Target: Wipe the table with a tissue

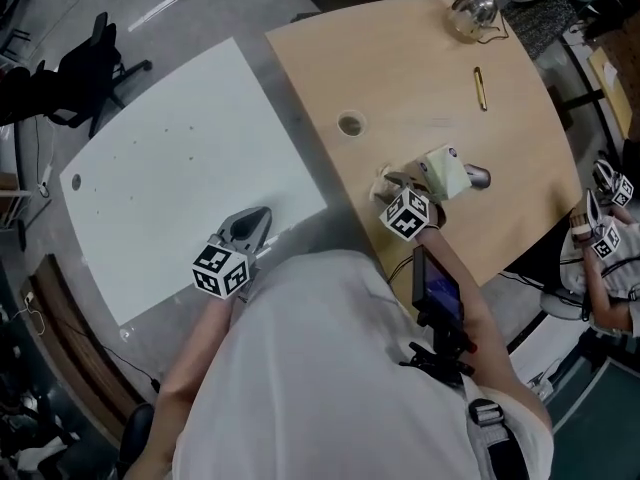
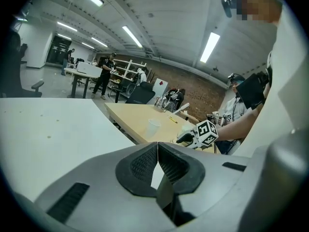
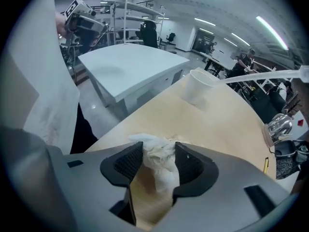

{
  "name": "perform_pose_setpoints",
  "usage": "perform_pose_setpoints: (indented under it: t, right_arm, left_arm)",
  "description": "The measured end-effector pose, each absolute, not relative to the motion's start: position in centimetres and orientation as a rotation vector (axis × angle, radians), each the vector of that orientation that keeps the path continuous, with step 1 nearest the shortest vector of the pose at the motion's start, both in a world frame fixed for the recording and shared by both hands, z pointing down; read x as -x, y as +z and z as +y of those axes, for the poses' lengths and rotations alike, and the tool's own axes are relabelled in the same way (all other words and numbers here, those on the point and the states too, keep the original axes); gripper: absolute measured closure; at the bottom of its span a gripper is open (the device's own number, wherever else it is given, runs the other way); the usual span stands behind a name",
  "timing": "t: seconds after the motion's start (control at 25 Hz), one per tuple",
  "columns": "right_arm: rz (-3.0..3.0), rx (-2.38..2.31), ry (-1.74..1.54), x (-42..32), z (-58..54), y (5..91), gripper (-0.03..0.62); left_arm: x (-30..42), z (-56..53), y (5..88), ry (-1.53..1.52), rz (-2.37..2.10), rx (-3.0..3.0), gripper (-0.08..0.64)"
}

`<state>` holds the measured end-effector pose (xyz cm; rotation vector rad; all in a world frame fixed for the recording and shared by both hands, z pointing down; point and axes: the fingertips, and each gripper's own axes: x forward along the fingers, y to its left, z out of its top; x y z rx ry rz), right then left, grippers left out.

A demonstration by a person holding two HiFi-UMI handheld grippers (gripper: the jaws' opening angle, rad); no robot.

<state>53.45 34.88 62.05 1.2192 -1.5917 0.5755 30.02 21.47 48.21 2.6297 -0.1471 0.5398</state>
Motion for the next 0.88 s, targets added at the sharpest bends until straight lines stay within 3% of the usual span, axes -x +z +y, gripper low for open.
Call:
perform_pose_setpoints:
  t: [0.08,0.2,0.44,0.88]
  right_arm:
    - [-1.569,-1.200,0.582,-53.9,35.0,62.3,0.397]
    - [-1.556,-1.184,0.586,-54.7,35.2,62.5,0.476]
    - [-1.561,-1.187,0.618,-54.9,35.1,62.5,0.525]
    - [-1.641,-1.569,0.776,-55.5,34.0,57.9,0.537]
  left_arm:
    - [-30.9,20.9,48.1,0.541,-0.143,-2.631,0.552]
    - [-31.7,20.4,48.1,0.538,-0.135,-2.632,0.552]
    - [-32.3,20.0,48.2,0.538,-0.132,-2.623,0.552]
    - [-29.3,18.5,48.6,0.509,-0.227,-2.586,0.552]
